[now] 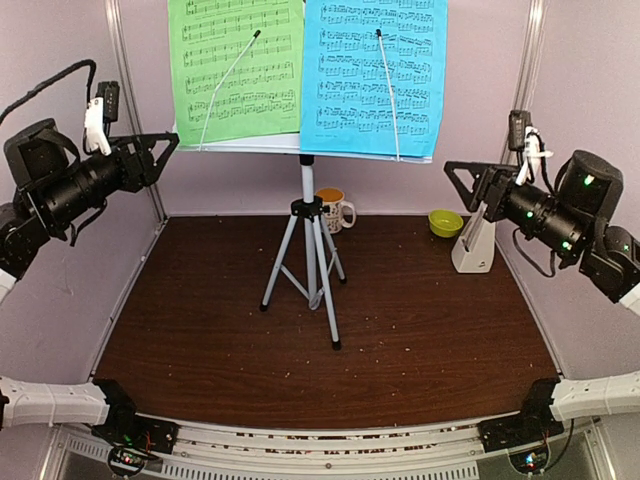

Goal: Set up the instrument practice props

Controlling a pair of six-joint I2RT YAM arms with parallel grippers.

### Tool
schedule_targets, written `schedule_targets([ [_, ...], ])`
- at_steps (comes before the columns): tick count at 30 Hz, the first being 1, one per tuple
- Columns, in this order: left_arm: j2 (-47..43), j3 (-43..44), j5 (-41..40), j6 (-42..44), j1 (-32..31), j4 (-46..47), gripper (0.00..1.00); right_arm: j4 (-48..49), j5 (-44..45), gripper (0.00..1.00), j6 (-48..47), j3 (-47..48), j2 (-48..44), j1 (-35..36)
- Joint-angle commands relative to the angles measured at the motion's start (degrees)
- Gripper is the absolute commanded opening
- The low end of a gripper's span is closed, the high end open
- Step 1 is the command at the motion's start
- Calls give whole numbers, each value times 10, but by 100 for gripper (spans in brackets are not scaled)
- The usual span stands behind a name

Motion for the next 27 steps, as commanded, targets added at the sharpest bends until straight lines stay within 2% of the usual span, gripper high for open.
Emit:
schedule_targets([
  [1, -16, -67, 16, -72, 46, 27, 64, -46, 13, 71, 54, -54, -16, -43],
  [4, -21, -115, 52, -107, 79, 49, 65, -70, -3, 73, 79, -78, -5, -103],
  [6, -21, -139, 66, -114, 86, 70, 70, -61, 2, 78, 88, -95, 0, -138],
  [7, -19, -146, 63, -116, 87, 69, 75, -59, 11, 82, 93, -99, 6, -157],
  [9, -15, -158, 54, -121, 89, 71, 95, -59, 24, 87, 101, -100, 32, -198],
  [10, -12, -164, 52, -125, 90, 70, 97, -58, 31, 90, 104, -98, 52, -219],
  [16, 0, -181, 35, -135, 95, 55, 98, -43, 100, 100, 130, -66, 171, -293],
  [21, 5, -197, 31, -138, 102, 54, 98, -45, 186, 100, 139, 8, 287, -313],
  [24, 6, -204, 30, -139, 103, 56, 98, -97, 237, 100, 178, 83, 358, -321],
  [27, 6, -205, 22, -138, 103, 56, 98, -195, 294, 100, 247, 190, 439, -325],
])
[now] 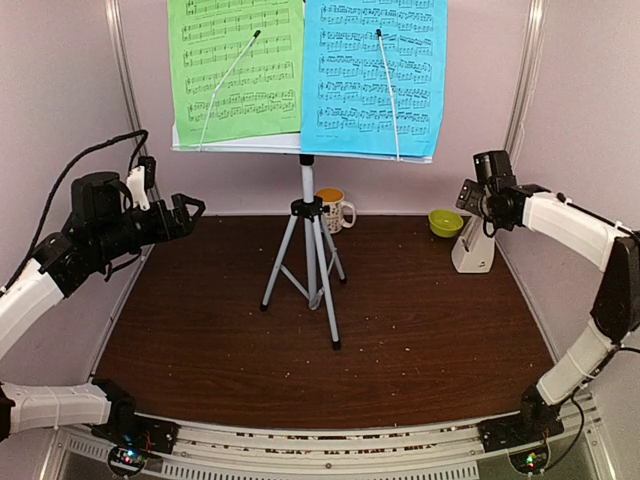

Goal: Set up the instrument practice props

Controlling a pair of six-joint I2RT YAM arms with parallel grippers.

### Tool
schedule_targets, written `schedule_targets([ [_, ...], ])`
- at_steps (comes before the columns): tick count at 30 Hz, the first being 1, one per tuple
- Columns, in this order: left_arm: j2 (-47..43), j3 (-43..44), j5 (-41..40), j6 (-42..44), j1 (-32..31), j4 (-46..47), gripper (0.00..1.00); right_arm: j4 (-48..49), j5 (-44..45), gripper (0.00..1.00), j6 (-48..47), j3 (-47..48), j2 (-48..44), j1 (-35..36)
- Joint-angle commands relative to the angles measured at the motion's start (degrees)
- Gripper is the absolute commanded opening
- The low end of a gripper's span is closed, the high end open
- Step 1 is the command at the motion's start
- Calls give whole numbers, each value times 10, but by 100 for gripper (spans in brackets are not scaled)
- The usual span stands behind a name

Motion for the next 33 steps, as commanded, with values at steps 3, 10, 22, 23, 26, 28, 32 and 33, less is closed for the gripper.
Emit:
schedule_targets([
  [3, 1, -5, -19, -2, 6, 30, 98, -189, 132, 100, 134, 193, 136, -8],
  [10, 3, -13, -8, 1, 7, 40, 98, -340, 194, 100, 251, 375, 265, -10],
  [22, -1, -21, -8, 11, 8, 38, 98, -435, 246, 100, 363, 439, 345, -13],
  [23, -1, -20, -6, 11, 9, 38, 98, -432, 248, 100, 364, 438, 347, -14],
  [26, -2, -20, 1, 10, 9, 37, 98, -423, 251, 98, 356, 442, 357, -15],
  [28, -4, -24, 2, 9, 10, 37, 98, -421, 250, 94, 354, 443, 363, -17],
  [32, -12, -27, -7, 9, 12, 32, 98, -430, 249, 85, 366, 443, 365, -16],
  [33, -14, -28, -9, 10, 13, 32, 98, -430, 248, 82, 367, 442, 364, -16],
])
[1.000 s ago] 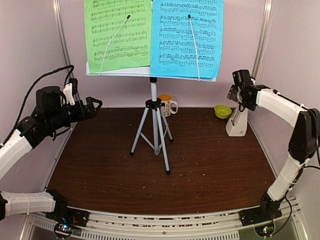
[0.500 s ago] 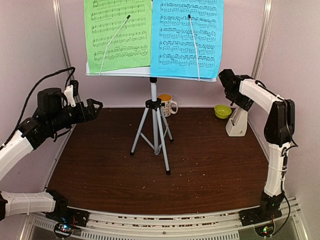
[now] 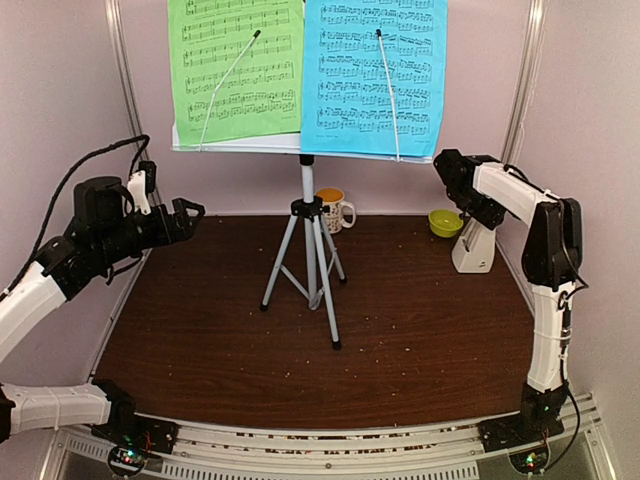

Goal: Set up the instrument practice props

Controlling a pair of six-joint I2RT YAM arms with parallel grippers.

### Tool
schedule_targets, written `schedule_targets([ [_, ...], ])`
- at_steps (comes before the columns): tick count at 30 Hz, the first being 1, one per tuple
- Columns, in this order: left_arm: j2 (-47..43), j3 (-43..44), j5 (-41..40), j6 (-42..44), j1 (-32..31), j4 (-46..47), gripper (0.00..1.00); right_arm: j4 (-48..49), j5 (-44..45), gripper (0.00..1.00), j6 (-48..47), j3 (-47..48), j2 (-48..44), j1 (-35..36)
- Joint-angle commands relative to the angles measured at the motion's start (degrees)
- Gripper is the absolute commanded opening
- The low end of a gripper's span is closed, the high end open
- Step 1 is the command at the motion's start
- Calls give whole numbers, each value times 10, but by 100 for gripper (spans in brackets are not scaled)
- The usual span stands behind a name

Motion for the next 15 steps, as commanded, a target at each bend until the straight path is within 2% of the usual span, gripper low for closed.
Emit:
schedule_targets([
  [1, -15, -9, -4, 6, 8, 23, 98, -25, 25, 79, 19, 10, 8, -6],
  [8, -21, -9, -5, 7, 11, 20, 98, -25, 19, 69, 32, -23, -1, -6],
  [10, -23, -8, -5, 8, 10, 19, 98, -15, 13, 64, 22, -33, -6, -6],
  [15, -25, -8, -6, 11, 10, 16, 98, 27, -12, 59, -21, -64, -29, -4],
])
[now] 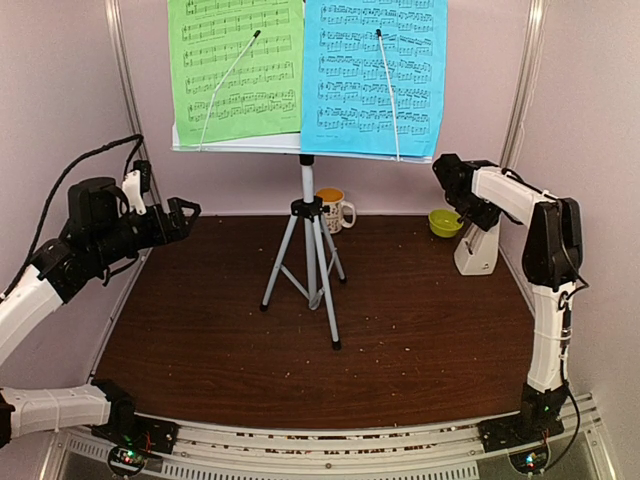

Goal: Set up the instrument practice props

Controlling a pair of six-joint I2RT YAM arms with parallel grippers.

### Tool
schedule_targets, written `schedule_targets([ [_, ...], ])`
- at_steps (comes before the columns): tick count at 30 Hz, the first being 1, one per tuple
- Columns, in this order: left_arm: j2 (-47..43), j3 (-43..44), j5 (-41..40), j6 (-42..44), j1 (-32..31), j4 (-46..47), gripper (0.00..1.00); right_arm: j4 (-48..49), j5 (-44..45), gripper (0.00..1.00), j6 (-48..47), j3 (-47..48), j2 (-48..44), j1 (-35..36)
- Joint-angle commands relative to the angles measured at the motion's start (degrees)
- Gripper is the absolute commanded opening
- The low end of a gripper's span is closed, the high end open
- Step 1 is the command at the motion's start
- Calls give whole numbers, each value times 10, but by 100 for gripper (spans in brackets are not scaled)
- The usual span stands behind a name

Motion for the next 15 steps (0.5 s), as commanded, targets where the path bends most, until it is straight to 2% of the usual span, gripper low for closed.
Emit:
schedule_targets([
  [1, -9, -3, -5, 9, 4, 17, 98, 11, -20, 58, -47, -44, -38, -4],
  [10, -4, -1, 0, 13, 5, 24, 98, 91, -54, 45, -131, -137, -107, -1],
  [15, 4, 8, 2, 22, 6, 21, 98, 143, -88, 43, -173, -200, -144, 3],
])
